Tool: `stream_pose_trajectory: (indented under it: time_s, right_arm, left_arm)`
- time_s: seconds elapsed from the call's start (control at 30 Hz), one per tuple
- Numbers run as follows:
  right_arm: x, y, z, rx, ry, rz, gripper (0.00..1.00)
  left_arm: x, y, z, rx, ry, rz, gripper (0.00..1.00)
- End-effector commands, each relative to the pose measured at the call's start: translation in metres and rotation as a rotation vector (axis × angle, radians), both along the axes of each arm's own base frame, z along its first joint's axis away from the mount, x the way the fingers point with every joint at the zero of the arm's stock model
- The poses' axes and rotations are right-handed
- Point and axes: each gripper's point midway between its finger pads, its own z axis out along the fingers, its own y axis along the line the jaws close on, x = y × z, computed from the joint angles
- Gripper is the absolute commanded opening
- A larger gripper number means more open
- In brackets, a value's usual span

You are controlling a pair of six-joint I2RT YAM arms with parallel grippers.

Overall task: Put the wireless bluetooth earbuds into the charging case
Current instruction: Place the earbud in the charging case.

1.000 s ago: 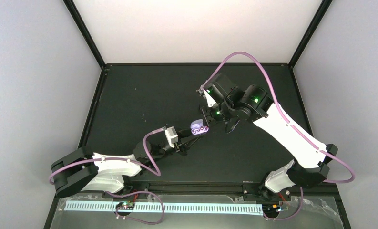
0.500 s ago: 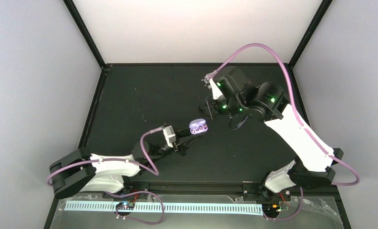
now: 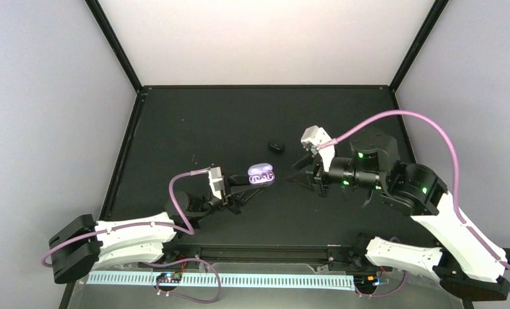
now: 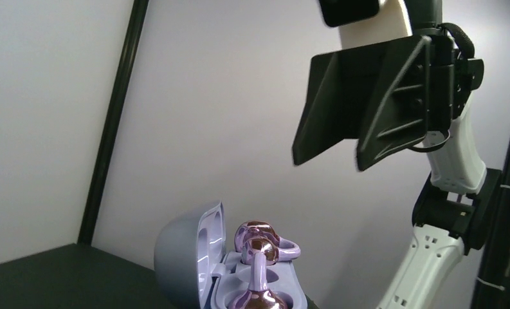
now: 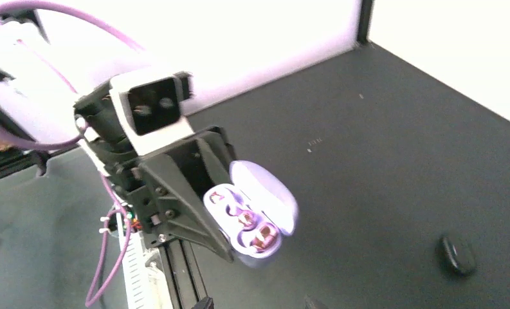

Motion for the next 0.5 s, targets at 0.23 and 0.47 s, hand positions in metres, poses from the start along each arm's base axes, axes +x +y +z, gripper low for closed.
stream_pose_trajectory:
  time_s: [0.23,0.47]
  right_arm:
    - [-0.027,0.019,0.008,0.004,-0.347,0.226,0.45]
    - [-0.023,0.026,0.001,-0.051,-0.489,0.149,0.59]
  left_arm:
    - [-0.022,-0.011,0.007,0.026,0.101,-0.192,0.02]
    - [-0.028,-0.008,0.010,0.018,0.084,-0.209,0.02]
